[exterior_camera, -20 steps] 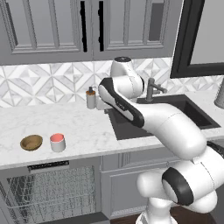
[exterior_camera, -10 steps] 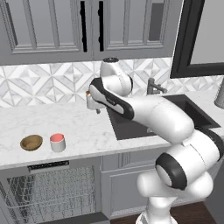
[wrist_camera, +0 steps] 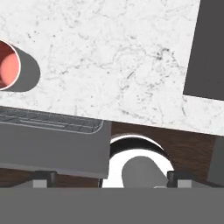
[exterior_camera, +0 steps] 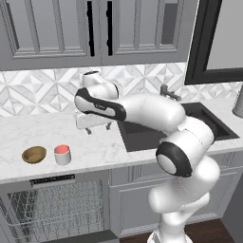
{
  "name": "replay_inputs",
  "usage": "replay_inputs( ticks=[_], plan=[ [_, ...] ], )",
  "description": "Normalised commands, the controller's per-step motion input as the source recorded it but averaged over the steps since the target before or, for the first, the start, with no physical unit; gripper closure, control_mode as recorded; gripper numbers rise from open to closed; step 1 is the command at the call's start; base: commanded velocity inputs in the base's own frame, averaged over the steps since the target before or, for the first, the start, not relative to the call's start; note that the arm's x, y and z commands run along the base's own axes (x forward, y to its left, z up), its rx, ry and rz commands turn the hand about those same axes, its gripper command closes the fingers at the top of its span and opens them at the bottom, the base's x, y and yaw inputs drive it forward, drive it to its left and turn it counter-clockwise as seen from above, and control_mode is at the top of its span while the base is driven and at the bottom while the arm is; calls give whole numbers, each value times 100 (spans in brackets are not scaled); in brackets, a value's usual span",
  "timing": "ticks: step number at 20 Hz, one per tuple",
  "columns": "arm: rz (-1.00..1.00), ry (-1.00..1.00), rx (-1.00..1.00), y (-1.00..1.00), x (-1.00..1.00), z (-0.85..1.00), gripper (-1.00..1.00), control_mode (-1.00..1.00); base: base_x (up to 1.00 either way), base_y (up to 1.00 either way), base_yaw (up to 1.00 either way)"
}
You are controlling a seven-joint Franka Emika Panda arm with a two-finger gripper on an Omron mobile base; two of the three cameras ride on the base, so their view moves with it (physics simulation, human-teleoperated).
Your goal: Pick up the cup and bowl from the counter, place them in the dishwasher, and close the dishwasher door.
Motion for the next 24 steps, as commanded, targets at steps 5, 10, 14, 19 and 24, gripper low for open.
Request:
replay_inputs(
  ticks=[5,10,14,19,24],
  plan=[
    [-1,-2,-1,72,36,-24,-100,-100,0,0,0],
    [-3,-16,0,55,39,-25,-100,-100,0,0,0],
    [0,-3,9,63,46,-52,-100,-100,0,0,0],
    [0,-1,13,36,32,-54,-100,-100,0,0,0],
    [0,-4,1,36,8,-17,-100,-100,0,0,0]
  ],
)
